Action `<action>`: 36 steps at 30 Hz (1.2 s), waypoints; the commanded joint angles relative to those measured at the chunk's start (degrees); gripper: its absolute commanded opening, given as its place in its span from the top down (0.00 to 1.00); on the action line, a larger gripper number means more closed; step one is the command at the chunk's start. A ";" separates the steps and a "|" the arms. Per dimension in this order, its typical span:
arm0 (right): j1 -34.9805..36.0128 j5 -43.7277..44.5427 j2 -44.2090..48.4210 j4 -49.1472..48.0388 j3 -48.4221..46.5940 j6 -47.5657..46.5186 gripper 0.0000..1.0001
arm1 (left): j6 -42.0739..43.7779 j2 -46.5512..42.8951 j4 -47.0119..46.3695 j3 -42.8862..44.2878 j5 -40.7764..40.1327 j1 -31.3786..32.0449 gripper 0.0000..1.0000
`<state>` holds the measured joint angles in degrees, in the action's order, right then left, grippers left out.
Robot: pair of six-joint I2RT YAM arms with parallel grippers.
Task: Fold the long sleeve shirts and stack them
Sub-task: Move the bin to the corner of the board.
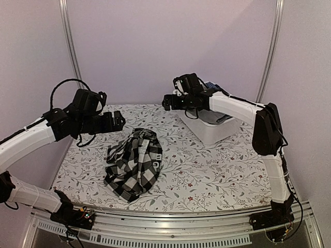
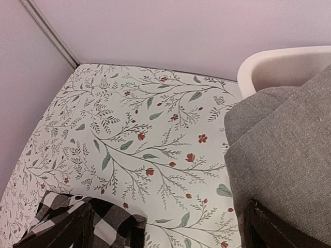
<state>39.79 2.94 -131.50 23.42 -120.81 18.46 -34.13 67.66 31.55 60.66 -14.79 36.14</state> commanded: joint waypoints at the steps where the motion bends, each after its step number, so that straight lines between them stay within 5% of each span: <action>1: -9.07 6.80 0.00 7.72 6.55 0.97 0.01 | 0.14 1.69 -1.28 -1.28 1.50 -0.54 0.00; 26: -25.52 11.46 6.41 7.09 15.96 1.62 0.01 | 2.04 9.13 -7.16 -4.32 9.14 -0.54 0.01; 36: -21.70 6.20 12.48 4.16 16.37 -2.20 0.01 | 2.72 9.59 -8.78 -4.13 11.19 0.74 0.00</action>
<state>16.99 6.94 -122.19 24.51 -104.95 17.58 -32.38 77.38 24.88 56.47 -4.69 36.27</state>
